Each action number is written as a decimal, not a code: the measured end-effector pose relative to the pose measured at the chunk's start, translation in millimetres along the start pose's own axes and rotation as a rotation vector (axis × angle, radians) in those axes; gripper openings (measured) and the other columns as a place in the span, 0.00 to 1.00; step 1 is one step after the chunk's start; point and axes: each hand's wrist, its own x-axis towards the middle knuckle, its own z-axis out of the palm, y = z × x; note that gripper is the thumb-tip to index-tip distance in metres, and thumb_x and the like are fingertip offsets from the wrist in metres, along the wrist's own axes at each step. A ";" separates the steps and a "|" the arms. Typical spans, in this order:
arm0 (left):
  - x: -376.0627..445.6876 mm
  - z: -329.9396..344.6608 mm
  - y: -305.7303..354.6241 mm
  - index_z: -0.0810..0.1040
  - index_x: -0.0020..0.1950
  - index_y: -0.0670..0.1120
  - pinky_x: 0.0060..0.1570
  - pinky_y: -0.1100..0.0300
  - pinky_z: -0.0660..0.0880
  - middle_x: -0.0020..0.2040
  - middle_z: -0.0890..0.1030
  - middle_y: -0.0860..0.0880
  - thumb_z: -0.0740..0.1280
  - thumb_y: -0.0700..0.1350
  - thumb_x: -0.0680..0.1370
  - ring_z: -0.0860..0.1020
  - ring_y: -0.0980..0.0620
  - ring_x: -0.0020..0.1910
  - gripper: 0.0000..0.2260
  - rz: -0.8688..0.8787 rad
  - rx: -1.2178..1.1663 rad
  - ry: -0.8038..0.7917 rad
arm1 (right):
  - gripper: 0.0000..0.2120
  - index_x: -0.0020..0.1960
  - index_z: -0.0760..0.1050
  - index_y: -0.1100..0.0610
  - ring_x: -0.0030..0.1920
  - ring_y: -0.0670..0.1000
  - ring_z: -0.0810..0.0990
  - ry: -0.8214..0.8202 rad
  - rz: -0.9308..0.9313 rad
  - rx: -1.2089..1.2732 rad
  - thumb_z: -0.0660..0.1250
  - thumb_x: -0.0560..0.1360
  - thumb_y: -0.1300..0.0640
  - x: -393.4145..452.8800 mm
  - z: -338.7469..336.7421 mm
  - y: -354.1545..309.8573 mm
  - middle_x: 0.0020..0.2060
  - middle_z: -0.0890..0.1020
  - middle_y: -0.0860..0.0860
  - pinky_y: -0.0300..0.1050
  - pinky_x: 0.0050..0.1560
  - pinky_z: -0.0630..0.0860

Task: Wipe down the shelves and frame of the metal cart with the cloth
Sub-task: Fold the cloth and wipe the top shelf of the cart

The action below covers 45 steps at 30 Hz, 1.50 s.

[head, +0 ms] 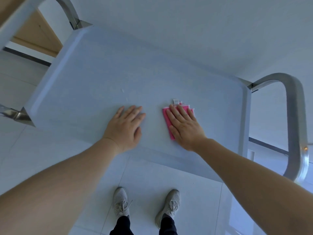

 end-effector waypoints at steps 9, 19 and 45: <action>-2.5 -4.2 -65.6 0.68 0.70 0.44 0.71 0.44 0.53 0.73 0.64 0.44 0.47 0.54 0.73 0.63 0.44 0.72 0.29 0.016 0.111 -0.075 | 0.26 0.74 0.36 0.48 0.73 0.46 0.36 0.020 0.010 0.007 0.41 0.80 0.46 -1.5 2.3 1.8 0.73 0.40 0.44 0.45 0.71 0.27; -1.4 4.0 -73.3 0.64 0.72 0.47 0.72 0.45 0.47 0.75 0.60 0.47 0.44 0.54 0.73 0.57 0.48 0.74 0.30 0.006 0.036 -0.065 | 0.28 0.76 0.48 0.54 0.76 0.58 0.49 -0.030 -0.095 0.033 0.46 0.79 0.45 -42.1 9.7 -58.0 0.75 0.53 0.52 0.63 0.73 0.48; 0.0 6.2 -75.4 0.64 0.72 0.48 0.73 0.47 0.46 0.75 0.59 0.49 0.45 0.54 0.74 0.57 0.49 0.74 0.28 0.020 -0.016 -0.045 | 0.26 0.77 0.47 0.50 0.76 0.55 0.48 0.060 0.079 -0.042 0.46 0.80 0.47 99.1 -28.8 25.4 0.77 0.50 0.51 0.52 0.74 0.42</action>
